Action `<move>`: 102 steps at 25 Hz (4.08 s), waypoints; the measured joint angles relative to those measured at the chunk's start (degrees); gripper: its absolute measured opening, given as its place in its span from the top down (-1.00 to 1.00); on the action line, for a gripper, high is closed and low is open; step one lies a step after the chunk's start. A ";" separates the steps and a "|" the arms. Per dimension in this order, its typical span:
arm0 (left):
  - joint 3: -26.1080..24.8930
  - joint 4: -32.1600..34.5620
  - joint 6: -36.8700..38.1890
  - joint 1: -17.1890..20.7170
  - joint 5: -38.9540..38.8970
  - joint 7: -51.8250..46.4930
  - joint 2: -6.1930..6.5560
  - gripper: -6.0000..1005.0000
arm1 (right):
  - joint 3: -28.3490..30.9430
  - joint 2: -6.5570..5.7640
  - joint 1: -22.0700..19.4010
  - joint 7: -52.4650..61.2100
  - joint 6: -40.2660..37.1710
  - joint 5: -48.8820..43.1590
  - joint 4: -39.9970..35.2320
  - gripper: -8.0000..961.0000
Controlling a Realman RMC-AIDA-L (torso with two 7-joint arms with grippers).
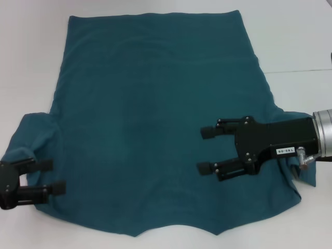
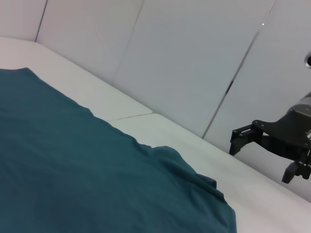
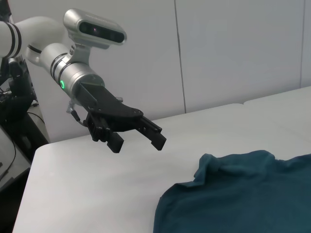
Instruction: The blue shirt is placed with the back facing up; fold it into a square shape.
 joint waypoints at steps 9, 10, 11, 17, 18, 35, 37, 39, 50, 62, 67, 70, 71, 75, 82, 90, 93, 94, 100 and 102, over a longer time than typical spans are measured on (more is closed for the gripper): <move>0.35 6.00 -5.74 1.28 3.44 -11.13 -0.42 -0.86 | 0.85 -0.02 -0.02 4.45 0.62 4.23 -0.10 -0.92; 0.46 7.02 -8.01 1.47 4.36 -12.81 -0.58 -0.86 | 1.06 -0.07 0.13 4.84 0.70 4.47 -0.15 -0.92; 0.57 7.49 -9.46 1.52 5.03 -13.90 -0.66 -0.86 | 1.20 -0.12 0.36 5.22 0.84 4.55 -0.21 -0.92; 1.70 7.89 -20.09 0.83 9.09 -19.75 -0.67 -0.86 | 1.18 -0.06 1.28 6.46 2.15 4.62 -0.83 -0.92; 2.34 7.79 -21.78 0.70 9.14 -20.15 -0.69 -0.86 | 1.10 -0.04 1.36 6.59 2.39 4.63 -0.86 -0.92; 17.48 7.49 -44.02 1.16 11.79 -17.23 -3.60 -0.86 | 0.39 0.21 2.76 7.08 4.60 4.66 -0.46 -0.92; 17.64 7.50 -44.82 0.97 11.82 -17.13 -3.67 -0.86 | 0.17 0.26 2.76 7.08 4.81 4.67 -0.39 -0.92; 17.76 7.49 -45.34 0.70 11.87 -17.03 -3.64 -0.86 | 0.13 0.31 2.72 7.08 5.04 4.66 -0.34 -0.92; 22.05 4.71 -51.14 -1.00 14.90 -16.81 -3.73 -0.85 | 0.16 0.34 2.80 7.01 6.54 4.66 -0.32 -0.92; 22.10 1.89 -53.35 -3.13 17.26 -16.72 -3.42 -0.80 | 0.16 0.42 3.19 7.01 7.80 4.76 -0.27 -0.92; 22.06 0.86 -53.96 -3.98 18.40 -16.77 -3.54 -0.63 | 0.16 0.43 3.34 7.03 8.53 5.20 -0.27 -0.92; 21.93 1.04 -54.06 -3.92 18.10 -16.54 -3.73 -0.48 | 0.16 0.43 3.42 7.05 8.83 5.22 -0.28 -0.92; 21.85 1.09 -54.08 -3.92 18.05 -16.47 -3.75 -0.42 | 0.16 0.43 3.45 7.05 8.88 5.24 -0.27 -0.92; 22.05 1.11 -54.12 -4.21 18.03 -16.34 -3.83 -0.17 | 0.16 0.51 3.48 7.07 9.14 5.32 -0.27 -0.92; 22.11 1.50 -53.46 -4.58 17.94 -16.27 -3.93 0.39 | 0.16 0.52 3.47 7.08 9.57 5.36 -0.27 -0.91; 21.68 4.86 -49.94 -3.54 15.89 -15.32 -4.45 0.86 | 0.16 0.52 3.47 7.08 9.64 5.57 0.09 -0.91; 21.84 5.74 -49.58 -3.49 15.80 -15.30 -4.79 0.89 | 0.16 0.52 3.45 6.92 9.64 5.94 0.65 -0.91; 21.93 6.33 -49.56 -3.47 15.80 -15.27 -5.05 0.89 | 0.16 0.51 3.37 6.79 9.65 6.06 0.74 -0.91; 22.77 12.62 -48.47 -3.20 16.08 -14.45 -7.12 0.89 | 0.35 0.50 2.07 6.04 10.37 8.01 2.50 -0.91; 24.11 14.61 -47.76 -3.27 16.18 -14.31 -7.38 0.89 | 0.60 0.45 1.17 5.31 10.40 9.09 3.03 -0.91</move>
